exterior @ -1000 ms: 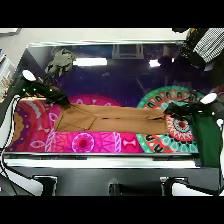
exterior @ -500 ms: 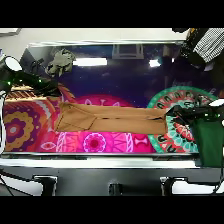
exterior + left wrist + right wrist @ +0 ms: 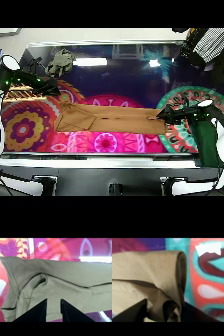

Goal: Fold the clothes and pants, and hang the long-sleeved shirts on hangers.

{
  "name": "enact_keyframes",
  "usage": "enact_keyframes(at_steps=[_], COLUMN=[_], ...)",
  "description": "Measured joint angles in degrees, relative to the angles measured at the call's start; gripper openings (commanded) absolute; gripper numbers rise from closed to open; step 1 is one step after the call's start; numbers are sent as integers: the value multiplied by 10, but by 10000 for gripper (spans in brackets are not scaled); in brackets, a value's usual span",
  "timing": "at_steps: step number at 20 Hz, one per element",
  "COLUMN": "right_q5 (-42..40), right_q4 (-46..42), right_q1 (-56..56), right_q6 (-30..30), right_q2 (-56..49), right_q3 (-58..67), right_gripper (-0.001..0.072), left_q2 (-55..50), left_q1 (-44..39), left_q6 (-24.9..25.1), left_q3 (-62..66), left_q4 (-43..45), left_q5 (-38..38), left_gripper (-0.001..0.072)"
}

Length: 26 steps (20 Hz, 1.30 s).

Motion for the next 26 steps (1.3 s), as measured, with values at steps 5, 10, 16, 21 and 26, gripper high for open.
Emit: enact_keyframes(at_steps=[5, 10, 16, 21, 26], right_q5=[-3, 35, 142, 213, 273], right_q4=[-17, -61, -115, -126, -129], right_q1=[16, 18, 18, 18, 18], right_q6=[7, 54, 134, 195, 238], right_q2=[14, 74, 127, 160, 189], right_q3=[-6, 38, 174, 295, 351], right_gripper=[32, 31, 31, 32, 32], left_q2=[0, -3, -51, -118, -184], left_q1=[0, -15, -127, -267, -372], left_q6=[0, 0, -1, -3, -17], left_q3=[0, -17, -89, -103, -60], left_q4=[4, 1, -130, -272, -383], left_q5=[0, 16, 110, 223, 336], left_gripper=[120, 20, 19, 18, 18])
